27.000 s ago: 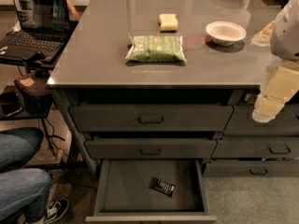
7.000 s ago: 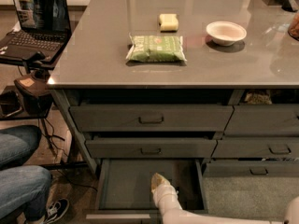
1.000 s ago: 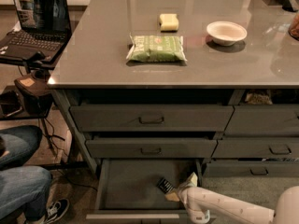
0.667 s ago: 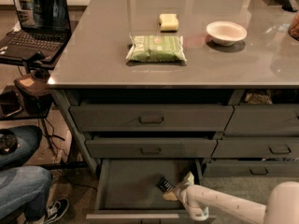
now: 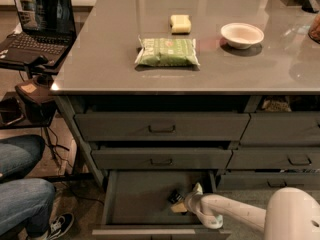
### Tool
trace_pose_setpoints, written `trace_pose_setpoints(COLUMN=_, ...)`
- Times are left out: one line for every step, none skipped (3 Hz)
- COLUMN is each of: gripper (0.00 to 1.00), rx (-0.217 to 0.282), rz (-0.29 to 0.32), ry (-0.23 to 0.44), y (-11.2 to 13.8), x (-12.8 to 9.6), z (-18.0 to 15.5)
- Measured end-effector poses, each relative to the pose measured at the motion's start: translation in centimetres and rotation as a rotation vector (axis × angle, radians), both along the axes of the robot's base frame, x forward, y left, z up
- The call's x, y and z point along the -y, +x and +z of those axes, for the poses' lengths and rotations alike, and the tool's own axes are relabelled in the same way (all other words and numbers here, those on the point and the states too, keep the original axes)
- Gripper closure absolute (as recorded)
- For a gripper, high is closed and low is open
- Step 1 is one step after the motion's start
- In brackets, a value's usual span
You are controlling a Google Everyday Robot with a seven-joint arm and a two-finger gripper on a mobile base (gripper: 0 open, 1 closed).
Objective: Pick rxbar chocolate from bottom drawer and place on counter
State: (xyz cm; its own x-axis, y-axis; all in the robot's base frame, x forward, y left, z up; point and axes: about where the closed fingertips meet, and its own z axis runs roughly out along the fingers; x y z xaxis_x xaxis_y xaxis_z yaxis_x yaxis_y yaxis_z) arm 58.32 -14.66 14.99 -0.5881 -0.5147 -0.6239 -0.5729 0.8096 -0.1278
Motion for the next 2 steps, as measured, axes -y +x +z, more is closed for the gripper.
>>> trace_pose_setpoints(gripper=0.0, rx=-0.02, rz=-0.007, ry=0.016, y=-0.5, x=0.2, z=-1.0)
trace_pose_setpoints(gripper=0.0, rx=-0.082, rz=-0.009, ry=0.055, y=-1.3, x=0.6, z=-4.4)
